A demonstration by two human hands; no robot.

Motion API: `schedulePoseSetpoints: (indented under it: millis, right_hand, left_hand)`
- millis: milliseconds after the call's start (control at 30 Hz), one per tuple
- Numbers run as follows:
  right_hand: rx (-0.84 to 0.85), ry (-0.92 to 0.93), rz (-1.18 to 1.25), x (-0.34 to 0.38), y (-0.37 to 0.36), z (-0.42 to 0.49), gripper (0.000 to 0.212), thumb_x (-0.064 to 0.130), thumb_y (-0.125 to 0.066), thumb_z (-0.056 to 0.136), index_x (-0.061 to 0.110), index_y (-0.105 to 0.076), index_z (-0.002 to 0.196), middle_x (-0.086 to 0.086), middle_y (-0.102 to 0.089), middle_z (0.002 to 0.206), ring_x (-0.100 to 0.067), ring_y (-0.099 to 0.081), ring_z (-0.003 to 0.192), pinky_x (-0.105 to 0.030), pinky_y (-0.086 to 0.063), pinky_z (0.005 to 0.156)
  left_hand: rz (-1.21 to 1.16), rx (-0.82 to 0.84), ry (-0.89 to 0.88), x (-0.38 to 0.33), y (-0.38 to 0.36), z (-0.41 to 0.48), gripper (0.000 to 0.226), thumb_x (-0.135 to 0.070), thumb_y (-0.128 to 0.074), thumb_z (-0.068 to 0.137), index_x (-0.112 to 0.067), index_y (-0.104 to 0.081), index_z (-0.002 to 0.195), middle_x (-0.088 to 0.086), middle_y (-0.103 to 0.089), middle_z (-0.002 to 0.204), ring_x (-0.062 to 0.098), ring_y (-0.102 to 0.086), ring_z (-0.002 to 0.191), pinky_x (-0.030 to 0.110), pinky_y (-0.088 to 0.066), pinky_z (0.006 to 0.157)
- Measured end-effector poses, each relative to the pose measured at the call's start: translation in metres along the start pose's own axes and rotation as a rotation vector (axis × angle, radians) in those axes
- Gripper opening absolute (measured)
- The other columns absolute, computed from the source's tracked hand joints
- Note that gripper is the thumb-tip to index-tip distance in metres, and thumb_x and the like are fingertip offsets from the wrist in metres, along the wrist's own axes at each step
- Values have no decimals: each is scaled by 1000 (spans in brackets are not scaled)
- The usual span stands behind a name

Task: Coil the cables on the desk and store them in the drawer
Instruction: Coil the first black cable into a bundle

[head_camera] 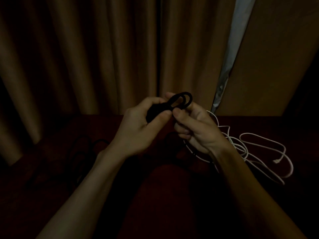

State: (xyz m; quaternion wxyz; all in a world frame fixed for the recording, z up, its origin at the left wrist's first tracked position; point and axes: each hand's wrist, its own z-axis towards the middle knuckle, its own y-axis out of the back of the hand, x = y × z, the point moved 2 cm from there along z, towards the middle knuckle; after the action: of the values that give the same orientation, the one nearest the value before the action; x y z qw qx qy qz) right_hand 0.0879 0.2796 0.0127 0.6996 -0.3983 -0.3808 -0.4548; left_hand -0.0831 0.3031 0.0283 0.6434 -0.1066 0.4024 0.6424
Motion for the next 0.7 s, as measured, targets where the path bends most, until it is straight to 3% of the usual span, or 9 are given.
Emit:
schedulePoseSetpoints:
  millis: [33, 133, 300, 400, 467, 633, 700]
  right_hand:
    - [32, 9, 6, 0, 0, -1, 38, 27, -76, 88, 33, -70, 125, -7, -46, 92, -4, -30, 48, -23, -17, 46]
    - [155, -5, 25, 2, 2, -3, 46, 33, -79, 85, 36, -67, 130, -10, -46, 95, -4, -29, 47, -26, -16, 45]
    - [232, 3, 3, 6, 6, -6, 39, 30, -81, 83, 22, -69, 119, 0, -55, 69, -4, -33, 43, -22, -20, 40]
    - [253, 8, -87, 11, 7, -8, 39, 27, -81, 83, 18, -68, 118, -10, -64, 76, -5, -40, 43, -18, -31, 41]
    - [255, 25, -154, 13, 9, -9, 38, 24, -82, 82, 18, -69, 118, -9, -68, 76, -6, -43, 44, -19, -34, 42]
    - [249, 32, -249, 15, 6, -12, 42, 15, -81, 81, 20, -71, 121, -5, -73, 77, -5, -48, 46, -18, -38, 43]
    - [229, 12, -331, 16, 3, -13, 45, 3, -77, 81, 15, -67, 123, 1, -72, 79, -5, -53, 52, -21, -42, 45]
  left_hand:
    - [-88, 33, 48, -1, -1, 0, 13, -33, -63, 97, -30, -64, 109, -14, -64, 70, 1, -57, 58, 25, -46, 52]
    - [-287, 120, 165, -5, -3, 0, 26, -38, -59, 89, -20, -65, 108, -10, -58, 62, 5, -53, 52, 19, -41, 47]
    - [-466, 254, 317, -1, -5, -2, 35, -36, -61, 96, -3, -63, 106, -3, -57, 67, 7, -47, 47, 19, -32, 40]
    - [-577, 350, 399, 4, -8, -3, 54, -34, -57, 93, 10, -54, 124, 0, -59, 73, 7, -41, 44, 18, -21, 41]
    - [-667, 410, 453, 5, -11, -4, 53, -35, -56, 92, 8, -57, 124, 2, -58, 74, 6, -39, 43, 15, -21, 39]
    - [-735, 525, 453, 5, -14, -4, 30, -35, -52, 95, -22, -79, 99, 5, -58, 72, 7, -41, 41, 20, -20, 39]
    - [-775, 545, 460, 8, -13, -5, 35, -32, -51, 97, -24, -73, 122, 6, -57, 74, 7, -42, 43, 22, -20, 42]
